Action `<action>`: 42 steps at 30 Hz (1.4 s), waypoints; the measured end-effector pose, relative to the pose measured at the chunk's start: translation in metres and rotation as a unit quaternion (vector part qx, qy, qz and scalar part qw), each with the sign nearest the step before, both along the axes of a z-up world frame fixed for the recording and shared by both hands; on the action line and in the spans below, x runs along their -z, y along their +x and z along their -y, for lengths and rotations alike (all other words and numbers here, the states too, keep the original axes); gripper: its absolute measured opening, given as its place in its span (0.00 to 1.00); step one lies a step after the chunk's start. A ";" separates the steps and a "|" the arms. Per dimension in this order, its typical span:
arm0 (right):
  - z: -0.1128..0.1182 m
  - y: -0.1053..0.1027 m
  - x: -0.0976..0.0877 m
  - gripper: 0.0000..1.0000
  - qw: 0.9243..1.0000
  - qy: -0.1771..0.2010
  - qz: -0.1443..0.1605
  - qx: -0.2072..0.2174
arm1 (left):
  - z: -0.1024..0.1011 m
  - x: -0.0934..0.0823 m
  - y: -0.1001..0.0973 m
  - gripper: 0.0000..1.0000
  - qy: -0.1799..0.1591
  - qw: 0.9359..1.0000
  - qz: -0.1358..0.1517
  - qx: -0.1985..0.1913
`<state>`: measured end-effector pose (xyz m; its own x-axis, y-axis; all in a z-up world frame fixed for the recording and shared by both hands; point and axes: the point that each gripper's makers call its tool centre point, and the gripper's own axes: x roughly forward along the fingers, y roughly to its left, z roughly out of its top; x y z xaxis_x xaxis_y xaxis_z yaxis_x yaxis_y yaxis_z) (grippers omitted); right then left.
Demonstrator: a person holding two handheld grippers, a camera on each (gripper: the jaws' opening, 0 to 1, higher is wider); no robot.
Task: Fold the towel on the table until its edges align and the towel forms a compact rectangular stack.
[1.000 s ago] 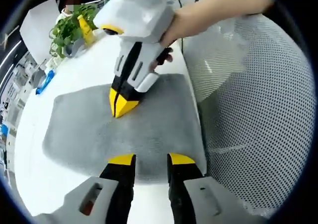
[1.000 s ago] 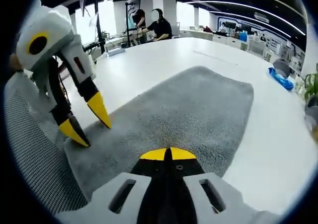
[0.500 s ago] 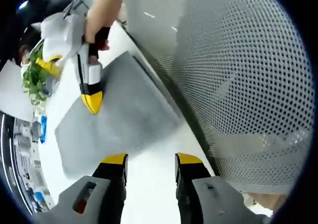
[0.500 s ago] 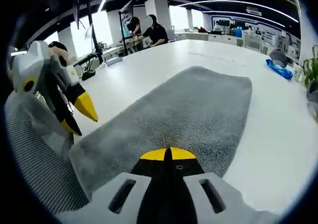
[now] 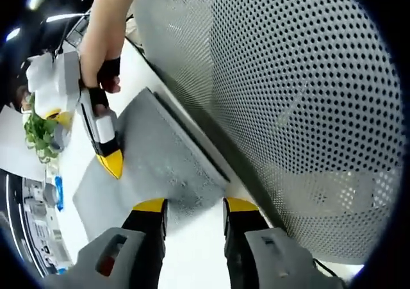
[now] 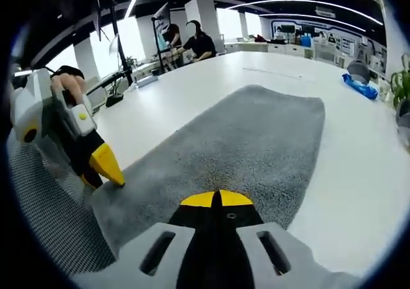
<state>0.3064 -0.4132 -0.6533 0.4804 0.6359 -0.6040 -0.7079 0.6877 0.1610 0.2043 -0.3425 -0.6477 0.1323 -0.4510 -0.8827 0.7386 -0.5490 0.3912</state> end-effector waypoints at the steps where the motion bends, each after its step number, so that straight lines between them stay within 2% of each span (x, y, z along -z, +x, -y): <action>1: 0.000 0.000 0.000 0.00 1.000 0.003 -0.001 0.003 | 0.000 0.001 0.001 0.26 0.002 1.000 -0.001 -0.003; 3: 0.000 0.000 0.000 0.00 1.000 0.008 -0.003 0.009 | 0.001 0.001 0.000 0.21 0.000 1.000 -0.005 -0.006; 4: 0.000 0.000 0.000 0.00 1.000 0.010 -0.004 0.011 | 0.005 -0.004 0.004 0.15 -0.015 1.000 0.006 -0.011; 5: 0.000 0.000 -0.001 0.00 1.000 0.012 -0.005 0.012 | 0.010 -0.009 0.005 0.10 -0.032 0.999 0.006 -0.015; 6: 0.001 0.000 -0.001 0.00 1.000 0.019 -0.010 0.014 | 0.014 -0.013 0.005 0.08 -0.053 0.998 -0.013 -0.034; 9: 0.001 0.000 -0.003 0.00 0.994 0.071 -0.060 0.050 | 0.016 -0.024 0.012 0.06 -0.081 0.993 -0.039 -0.071; 11: 0.001 -0.001 -0.003 0.00 0.994 0.076 -0.072 0.045 | 0.018 -0.030 0.019 0.06 -0.111 0.987 -0.056 -0.098; 13: 0.001 -0.003 -0.005 0.00 0.994 0.073 -0.078 0.039 | 0.019 -0.036 0.023 0.06 -0.127 0.983 -0.066 -0.116; 14: -0.001 -0.009 -0.004 0.00 0.993 0.067 -0.097 0.032 | 0.019 -0.039 0.028 0.06 -0.134 0.980 -0.065 -0.129; 15: -0.003 -0.016 -0.006 0.00 0.992 0.055 -0.115 0.008 | 0.019 -0.042 0.032 0.06 -0.144 0.976 -0.071 -0.146; 16: -0.003 -0.020 -0.009 0.00 0.993 0.040 -0.110 -0.016 | 0.019 -0.043 0.034 0.06 -0.147 0.972 -0.081 -0.163; 17: -0.001 -0.023 -0.014 0.00 0.995 0.012 -0.090 -0.046 | 0.020 -0.048 0.037 0.06 -0.160 0.968 -0.084 -0.172; 18: 0.002 -0.025 -0.018 0.00 0.995 -0.010 -0.075 -0.058 | 0.021 -0.052 0.040 0.06 -0.167 0.967 -0.081 -0.173; 20: 0.010 -0.034 -0.027 0.00 0.991 -0.077 -0.037 -0.107 | 0.022 -0.056 0.046 0.06 -0.175 0.963 -0.088 -0.188; 21: 0.014 -0.043 -0.032 0.00 0.981 -0.123 -0.007 -0.151 | 0.022 -0.057 0.049 0.06 -0.179 0.958 -0.098 -0.200; 23: 0.021 -0.051 -0.040 0.00 0.962 -0.183 0.050 -0.198 | 0.024 -0.057 0.054 0.06 -0.184 0.954 -0.103 -0.211; 25: 0.027 -0.057 -0.047 0.00 0.954 -0.201 0.076 -0.210 | 0.024 -0.057 0.060 0.06 -0.188 0.950 -0.109 -0.225; 27: 0.029 -0.059 -0.054 0.00 0.964 -0.175 0.074 -0.185 | 0.025 -0.059 0.066 0.06 -0.199 0.941 -0.120 -0.246; 28: 0.028 -0.062 -0.061 0.00 0.975 -0.136 0.065 -0.165 | 0.026 -0.060 0.068 0.06 -0.207 0.932 -0.137 -0.264; 29: 0.028 -0.063 -0.064 0.00 0.980 -0.116 0.057 -0.152 | 0.026 -0.060 0.070 0.06 -0.207 0.927 -0.150 -0.274; 31: 0.036 -0.065 -0.068 0.04 0.987 -0.092 0.045 -0.122 | 0.027 -0.065 0.077 0.06 -0.209 0.922 -0.165 -0.281; 32: 0.036 -0.068 -0.071 0.06 0.989 -0.082 0.043 -0.118 | 0.027 -0.068 0.080 0.06 -0.213 0.918 -0.171 -0.289; 34: 0.040 -0.072 -0.073 0.12 0.989 -0.083 0.040 -0.115 | 0.028 -0.075 0.089 0.06 -0.228 0.903 -0.187 -0.313; 36: 0.040 -0.074 -0.076 0.20 0.989 -0.086 0.044 -0.110 | 0.028 -0.080 0.093 0.06 -0.240 0.894 -0.196 -0.322; 38: 0.043 -0.070 -0.075 0.30 0.990 -0.099 0.049 -0.083 | 0.029 -0.084 0.093 0.06 -0.248 0.891 -0.201 -0.322; 40: 0.036 -0.071 -0.078 0.33 0.992 -0.092 0.054 -0.072 | 0.029 -0.084 0.096 0.06 -0.251 0.884 -0.206 -0.336; 42: 0.025 -0.074 -0.081 0.35 0.992 -0.082 0.064 -0.070 | 0.030 -0.084 0.099 0.06 -0.252 0.884 -0.204 -0.337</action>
